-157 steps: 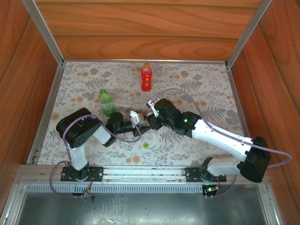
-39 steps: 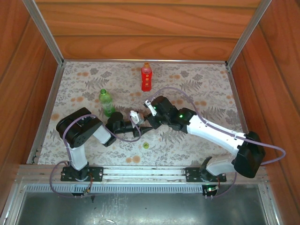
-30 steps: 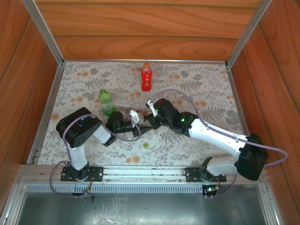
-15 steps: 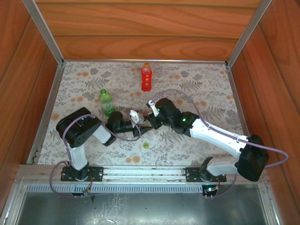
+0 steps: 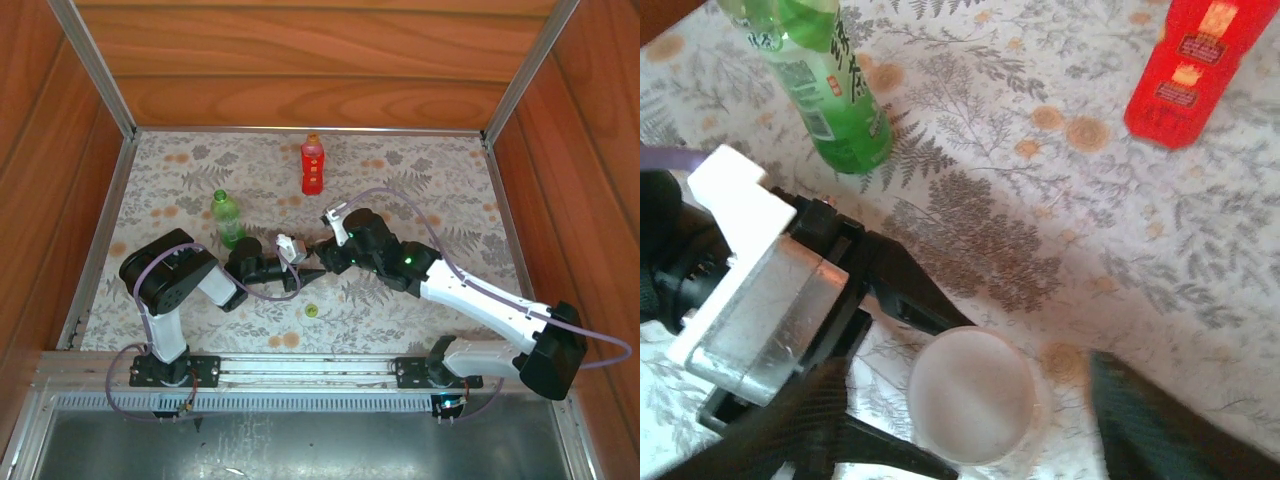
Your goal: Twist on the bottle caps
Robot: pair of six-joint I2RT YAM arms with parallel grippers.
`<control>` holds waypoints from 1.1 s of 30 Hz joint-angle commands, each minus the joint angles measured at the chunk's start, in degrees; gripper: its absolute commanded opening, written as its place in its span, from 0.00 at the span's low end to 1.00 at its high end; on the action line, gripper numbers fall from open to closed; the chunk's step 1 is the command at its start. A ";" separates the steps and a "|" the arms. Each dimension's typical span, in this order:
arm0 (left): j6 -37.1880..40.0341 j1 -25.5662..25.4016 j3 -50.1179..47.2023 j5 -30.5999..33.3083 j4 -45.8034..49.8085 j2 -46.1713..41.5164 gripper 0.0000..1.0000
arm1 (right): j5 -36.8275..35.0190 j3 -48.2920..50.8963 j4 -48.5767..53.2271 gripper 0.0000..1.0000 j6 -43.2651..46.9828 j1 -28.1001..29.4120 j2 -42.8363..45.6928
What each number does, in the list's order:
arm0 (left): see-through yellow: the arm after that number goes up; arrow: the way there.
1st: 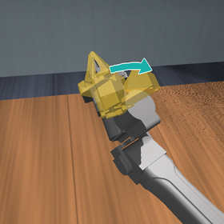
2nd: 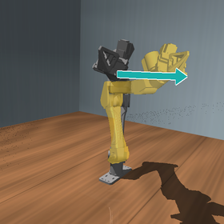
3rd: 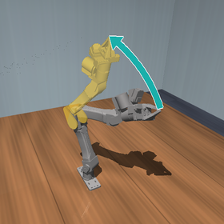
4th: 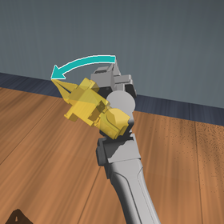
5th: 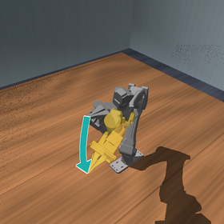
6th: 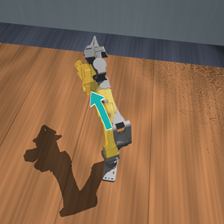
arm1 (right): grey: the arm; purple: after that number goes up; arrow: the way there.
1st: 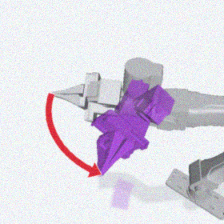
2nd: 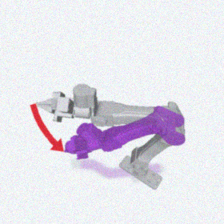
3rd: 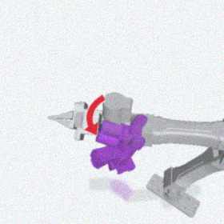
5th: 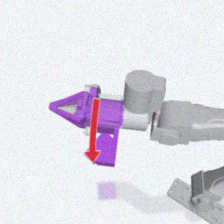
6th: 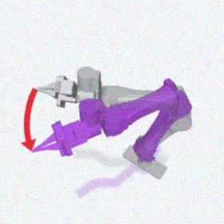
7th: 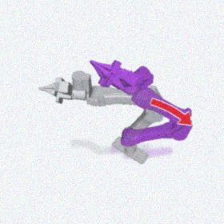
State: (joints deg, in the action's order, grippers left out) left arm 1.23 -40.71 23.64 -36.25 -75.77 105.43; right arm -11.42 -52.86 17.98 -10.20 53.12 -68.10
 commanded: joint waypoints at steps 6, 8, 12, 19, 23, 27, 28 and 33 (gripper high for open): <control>-0.18 0.34 0.51 -0.84 -0.72 0.39 0.56 | -2.44 1.13 4.28 0.36 -4.63 -2.14 -0.27; -0.16 0.31 0.47 -0.82 -0.71 0.42 0.56 | -1.62 1.44 4.18 0.33 -4.70 -2.38 -0.50; -0.09 0.36 0.58 -0.81 -0.74 0.39 0.56 | -0.32 1.70 4.19 0.33 -4.83 -2.47 -0.98; -0.03 0.37 0.63 -0.90 -0.73 0.48 0.56 | 0.72 1.53 4.32 0.33 -4.59 -2.50 -1.77; -0.05 0.41 0.68 -0.93 -0.71 0.48 0.56 | 1.34 0.75 5.86 0.33 -5.29 -2.92 -3.26; 0.21 0.34 0.63 -1.08 -0.72 0.52 0.56 | 3.67 -1.01 8.14 0.32 -6.44 -3.63 -5.43; 0.33 0.36 0.64 -1.10 -0.77 0.49 0.56 | 4.39 -1.38 8.50 0.32 -6.51 -3.85 -5.83; 0.88 0.32 0.45 -0.87 -0.77 0.44 0.56 | 7.05 -2.91 11.30 0.31 -7.44 -4.47 -7.55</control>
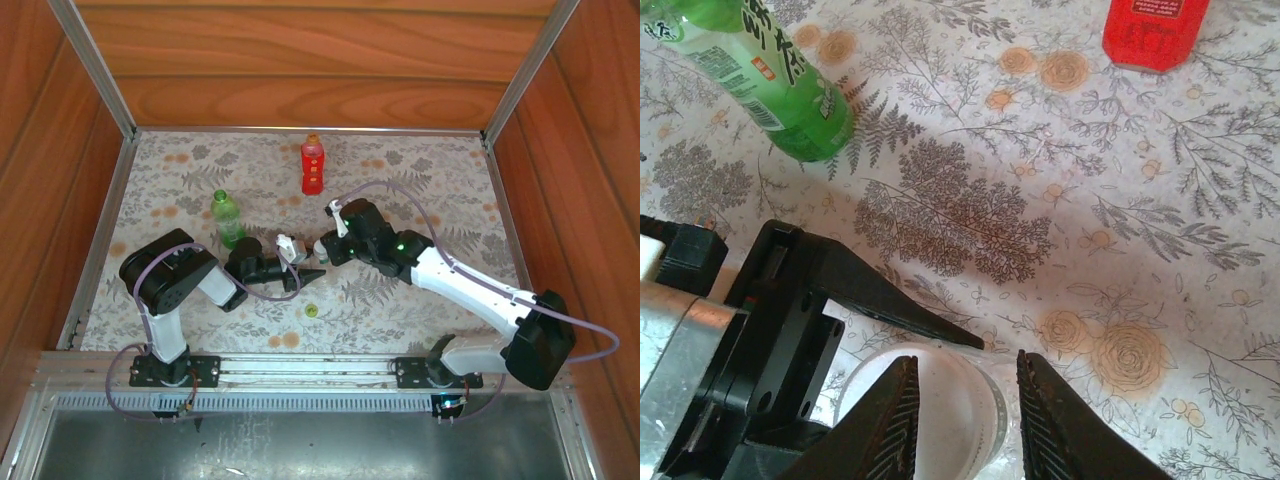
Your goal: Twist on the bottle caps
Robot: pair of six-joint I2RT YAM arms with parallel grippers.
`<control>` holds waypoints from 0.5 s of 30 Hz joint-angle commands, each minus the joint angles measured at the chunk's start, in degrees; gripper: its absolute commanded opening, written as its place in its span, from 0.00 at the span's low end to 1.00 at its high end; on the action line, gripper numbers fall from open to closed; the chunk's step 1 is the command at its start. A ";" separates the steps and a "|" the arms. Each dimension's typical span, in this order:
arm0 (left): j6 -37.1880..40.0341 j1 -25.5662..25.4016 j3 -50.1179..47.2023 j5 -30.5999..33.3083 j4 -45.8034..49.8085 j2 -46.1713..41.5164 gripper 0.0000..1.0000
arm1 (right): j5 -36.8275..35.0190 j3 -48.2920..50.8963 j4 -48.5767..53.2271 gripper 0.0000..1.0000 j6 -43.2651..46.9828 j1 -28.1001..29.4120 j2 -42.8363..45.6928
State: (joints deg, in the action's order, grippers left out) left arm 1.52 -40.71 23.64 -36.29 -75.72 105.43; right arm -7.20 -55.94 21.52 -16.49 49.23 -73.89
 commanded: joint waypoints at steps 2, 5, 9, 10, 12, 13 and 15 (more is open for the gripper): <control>0.77 0.37 0.57 -0.62 -0.81 0.40 0.56 | 3.52 0.37 8.35 0.29 -1.84 -0.89 -2.05; 1.35 0.36 0.63 -0.20 -0.75 0.65 0.56 | 5.66 1.07 8.36 0.28 -2.84 -1.48 -2.22; 1.46 0.37 1.00 -0.14 -0.74 0.83 0.56 | 10.24 0.43 9.37 0.26 -4.06 -2.72 -2.87; 1.39 0.37 1.03 0.17 -0.74 0.84 0.56 | 11.02 0.25 9.78 0.25 -4.23 -2.95 -3.08; 1.24 0.36 1.04 1.09 -0.81 0.83 0.56 | 12.29 0.21 10.42 0.24 -4.58 -3.18 -3.09; 1.18 0.32 1.02 1.37 -0.75 0.79 0.55 | 12.67 0.22 10.56 0.23 -4.88 -3.26 -2.87; 0.94 0.36 1.01 1.90 -0.79 0.76 0.55 | 13.67 0.38 10.97 0.20 -5.36 -3.27 -2.28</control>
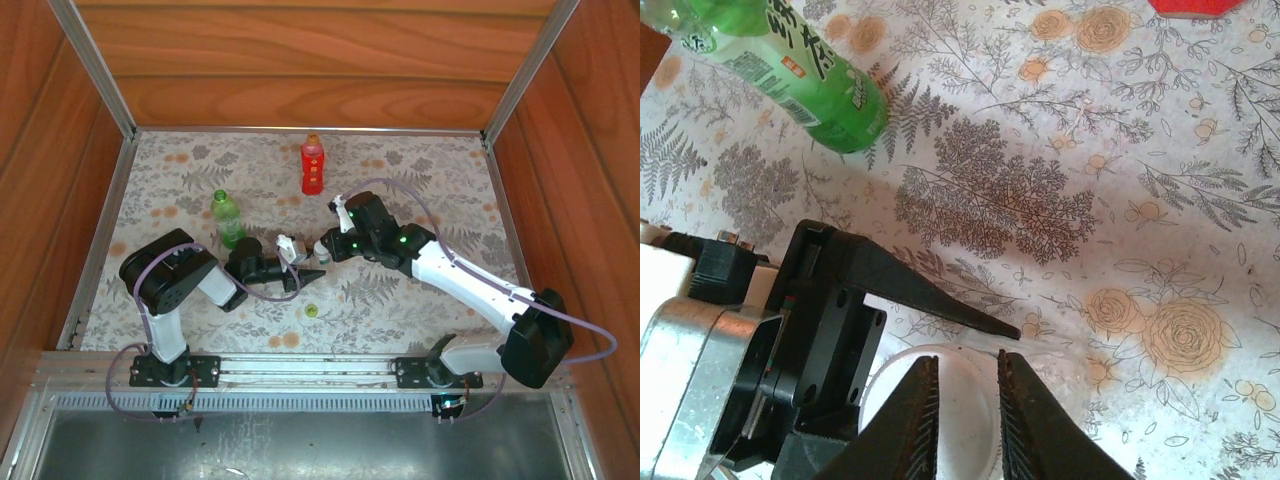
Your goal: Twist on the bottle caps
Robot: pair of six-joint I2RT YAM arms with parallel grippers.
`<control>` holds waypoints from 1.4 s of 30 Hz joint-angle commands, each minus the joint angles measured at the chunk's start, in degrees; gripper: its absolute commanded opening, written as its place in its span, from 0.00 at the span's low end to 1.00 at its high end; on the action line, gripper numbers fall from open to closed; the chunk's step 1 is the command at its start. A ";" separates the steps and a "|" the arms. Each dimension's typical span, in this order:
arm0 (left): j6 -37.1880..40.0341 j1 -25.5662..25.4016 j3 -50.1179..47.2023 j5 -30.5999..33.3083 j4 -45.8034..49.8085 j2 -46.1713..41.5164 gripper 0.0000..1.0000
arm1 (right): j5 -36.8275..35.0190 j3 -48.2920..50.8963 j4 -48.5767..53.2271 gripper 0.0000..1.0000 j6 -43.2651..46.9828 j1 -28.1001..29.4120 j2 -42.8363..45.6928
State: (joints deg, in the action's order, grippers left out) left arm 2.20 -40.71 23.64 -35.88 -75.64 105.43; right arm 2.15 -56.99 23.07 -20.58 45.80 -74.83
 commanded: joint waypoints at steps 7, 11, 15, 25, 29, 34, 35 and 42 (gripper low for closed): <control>0.07 0.34 1.17 2.24 -0.83 0.74 0.55 | 8.55 1.61 12.05 0.18 -1.79 0.21 2.37; 0.06 0.36 1.39 2.24 -0.83 0.90 0.55 | 8.79 1.45 12.93 0.18 -1.67 0.17 3.96; 0.29 0.36 1.24 2.17 -0.72 0.92 0.55 | 7.33 0.93 12.15 0.20 -1.27 0.17 5.88; 1.18 0.33 1.15 1.18 -0.57 1.09 0.55 | 2.34 -2.11 5.31 0.29 1.63 -2.22 3.28; 1.46 0.37 1.23 0.94 -0.59 1.23 0.55 | 4.76 -5.23 3.94 0.29 2.94 -3.68 -1.66; 1.65 0.37 1.06 0.96 -0.57 1.10 0.55 | 6.85 -5.05 2.60 0.27 2.75 -4.27 -3.66; 1.62 0.37 0.92 1.14 -0.61 1.01 0.55 | 7.41 -4.30 2.60 0.27 2.56 -4.39 -3.45; 1.60 0.36 1.20 2.29 -0.57 1.26 0.55 | 14.96 2.49 2.68 0.24 -0.07 -4.36 0.75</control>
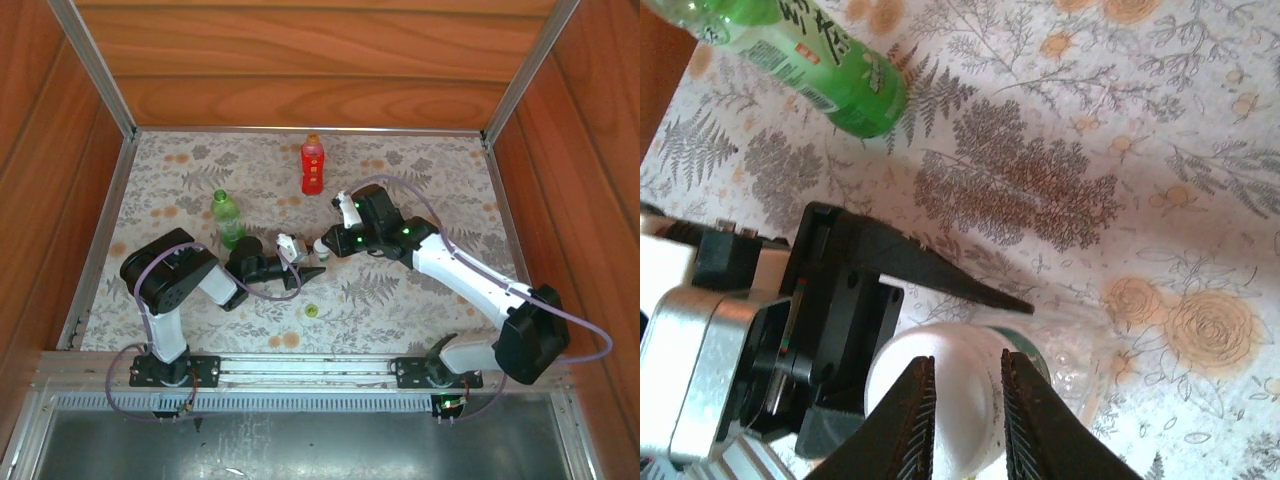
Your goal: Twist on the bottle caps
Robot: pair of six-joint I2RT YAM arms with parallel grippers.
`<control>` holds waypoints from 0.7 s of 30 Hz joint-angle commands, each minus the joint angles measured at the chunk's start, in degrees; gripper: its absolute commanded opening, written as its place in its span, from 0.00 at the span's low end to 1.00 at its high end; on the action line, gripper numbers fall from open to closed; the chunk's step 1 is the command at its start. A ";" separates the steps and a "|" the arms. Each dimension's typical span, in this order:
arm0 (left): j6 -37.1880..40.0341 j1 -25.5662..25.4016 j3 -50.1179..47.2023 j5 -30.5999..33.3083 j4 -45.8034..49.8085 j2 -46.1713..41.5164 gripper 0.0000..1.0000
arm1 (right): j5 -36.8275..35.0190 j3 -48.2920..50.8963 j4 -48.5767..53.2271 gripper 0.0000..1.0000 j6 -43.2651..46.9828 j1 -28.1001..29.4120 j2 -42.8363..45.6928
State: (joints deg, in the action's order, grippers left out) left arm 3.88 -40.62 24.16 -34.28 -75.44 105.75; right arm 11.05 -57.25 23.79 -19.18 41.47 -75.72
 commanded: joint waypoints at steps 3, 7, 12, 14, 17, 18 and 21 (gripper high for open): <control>-0.14 0.28 0.76 0.79 -0.71 0.94 0.55 | 9.80 4.89 1.95 0.24 -2.44 0.08 3.39; -0.18 0.27 0.65 0.91 -0.72 0.79 0.55 | 9.70 5.49 3.66 0.24 -2.18 0.27 5.84; 0.63 0.27 0.38 1.42 -0.52 0.25 0.55 | 2.85 5.35 3.95 0.36 1.66 0.28 9.20; 1.00 0.28 0.36 1.70 -0.20 0.24 0.56 | 0.74 5.62 2.69 0.47 3.92 0.27 10.02; 1.14 0.29 0.51 2.03 0.00 0.55 0.61 | -1.91 5.24 1.48 0.61 6.35 0.30 10.16; 1.16 0.16 0.51 2.16 0.03 0.66 0.62 | -2.32 4.93 1.28 0.64 6.80 0.38 10.07; 1.27 0.15 0.65 2.86 0.03 0.77 0.69 | -2.77 4.87 0.64 0.67 7.04 0.39 10.07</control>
State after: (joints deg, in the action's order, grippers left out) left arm 4.67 -40.62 24.16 -32.34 -75.40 105.78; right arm 10.44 -52.07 25.54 -14.41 41.60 -65.93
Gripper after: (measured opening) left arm 0.685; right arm 0.666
